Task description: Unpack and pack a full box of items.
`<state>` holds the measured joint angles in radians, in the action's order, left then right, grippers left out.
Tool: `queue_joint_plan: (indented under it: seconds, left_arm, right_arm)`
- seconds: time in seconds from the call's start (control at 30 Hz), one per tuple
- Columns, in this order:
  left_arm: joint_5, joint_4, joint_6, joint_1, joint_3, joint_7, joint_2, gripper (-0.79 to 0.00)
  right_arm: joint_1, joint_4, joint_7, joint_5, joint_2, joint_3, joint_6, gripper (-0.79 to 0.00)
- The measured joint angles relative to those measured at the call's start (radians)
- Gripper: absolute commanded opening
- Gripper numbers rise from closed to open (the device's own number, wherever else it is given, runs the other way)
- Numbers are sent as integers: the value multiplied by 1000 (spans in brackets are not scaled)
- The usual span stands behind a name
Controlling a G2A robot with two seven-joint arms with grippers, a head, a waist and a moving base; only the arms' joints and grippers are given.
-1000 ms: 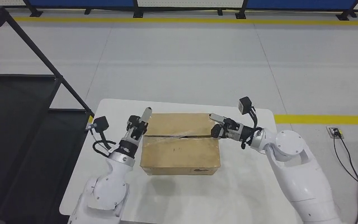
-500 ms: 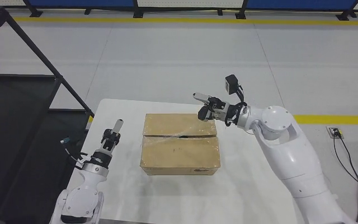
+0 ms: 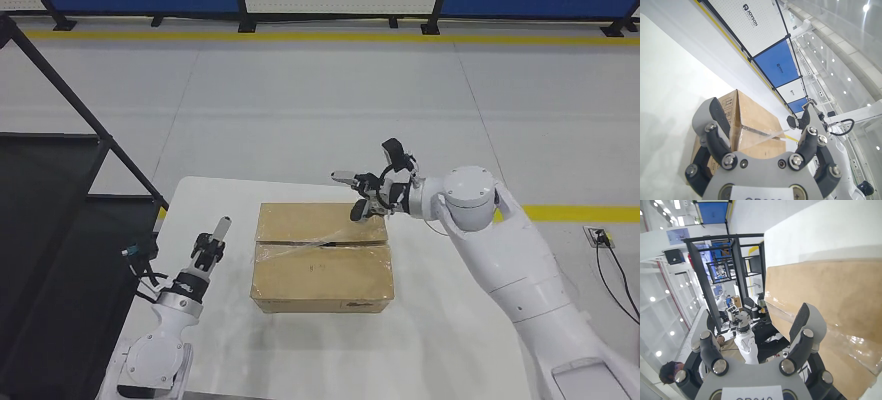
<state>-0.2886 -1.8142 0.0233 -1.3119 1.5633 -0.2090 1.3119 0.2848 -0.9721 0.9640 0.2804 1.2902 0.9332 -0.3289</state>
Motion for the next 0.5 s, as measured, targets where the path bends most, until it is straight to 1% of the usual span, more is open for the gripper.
queue_joint_plan:
  seconds: [0.1, 0.27, 0.5]
  left_arm:
    - [-1, 3, 0, 0, -2, 0, -1, 0]
    - [-3, 8, -5, 8, -8, -4, -2, 0]
    - [-12, 11, -13, 21, -25, -3, -2, 0]
  right_arm:
    - [-23, 48, 48, 12, 7, -17, 9, 0]
    - [-45, 83, 140, -27, 6, -44, -6, 0]
    - [-29, 92, 200, -38, 1, -48, 28, 0]
